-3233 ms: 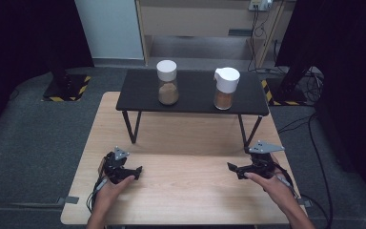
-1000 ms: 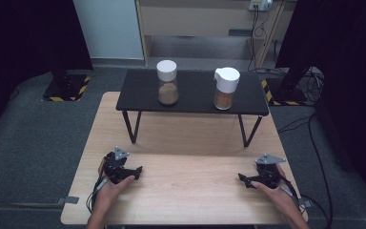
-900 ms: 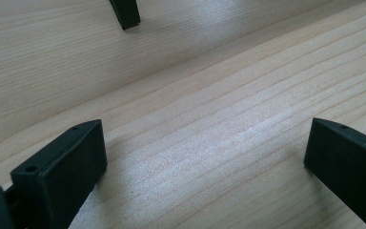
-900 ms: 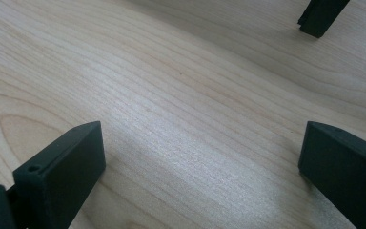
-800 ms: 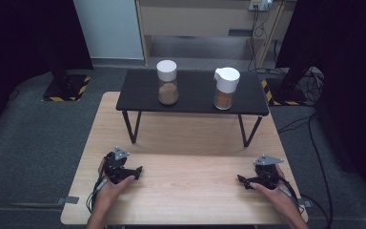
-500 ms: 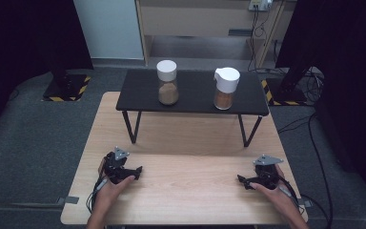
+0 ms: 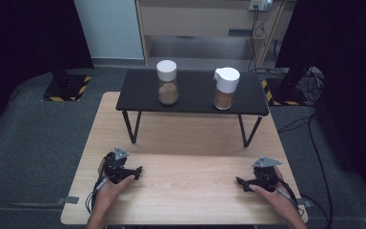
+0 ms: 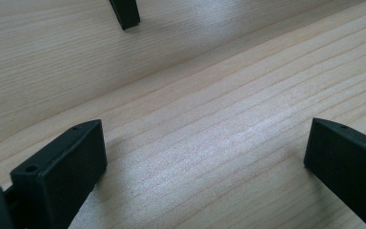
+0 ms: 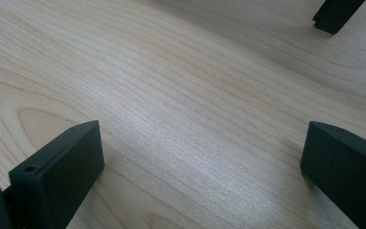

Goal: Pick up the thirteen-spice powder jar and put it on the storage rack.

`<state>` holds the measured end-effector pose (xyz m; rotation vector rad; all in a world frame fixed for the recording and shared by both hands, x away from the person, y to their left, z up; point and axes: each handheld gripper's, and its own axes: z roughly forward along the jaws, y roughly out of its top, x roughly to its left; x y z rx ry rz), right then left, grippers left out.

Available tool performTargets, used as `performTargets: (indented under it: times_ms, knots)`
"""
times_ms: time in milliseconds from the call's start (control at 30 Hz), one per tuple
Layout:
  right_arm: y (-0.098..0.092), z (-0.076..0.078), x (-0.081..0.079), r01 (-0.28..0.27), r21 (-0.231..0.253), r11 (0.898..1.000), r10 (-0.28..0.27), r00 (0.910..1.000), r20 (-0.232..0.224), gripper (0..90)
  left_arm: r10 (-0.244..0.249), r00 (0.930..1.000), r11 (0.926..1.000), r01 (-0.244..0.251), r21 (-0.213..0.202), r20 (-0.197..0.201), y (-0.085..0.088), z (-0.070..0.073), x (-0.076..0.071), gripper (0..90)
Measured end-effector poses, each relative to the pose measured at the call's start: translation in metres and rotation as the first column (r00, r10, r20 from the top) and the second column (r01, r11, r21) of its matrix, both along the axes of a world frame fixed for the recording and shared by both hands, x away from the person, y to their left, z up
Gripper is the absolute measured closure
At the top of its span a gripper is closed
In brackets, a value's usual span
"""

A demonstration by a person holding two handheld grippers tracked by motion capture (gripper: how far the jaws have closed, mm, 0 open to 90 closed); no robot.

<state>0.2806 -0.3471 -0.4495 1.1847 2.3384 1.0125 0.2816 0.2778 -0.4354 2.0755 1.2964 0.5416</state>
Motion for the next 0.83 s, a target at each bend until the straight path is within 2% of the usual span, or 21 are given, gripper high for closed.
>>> performTargets:
  times_ms: [833]
  knots:
    - [0.0017, 0.0003, -0.0008, 0.009, -0.003, 1.0, -0.009, 1.0, -0.001, 1.3, -0.013, 0.9999, 0.9999, 0.013, 0.001, 0.0, 0.0006, 0.0, 0.0028, 0.0]
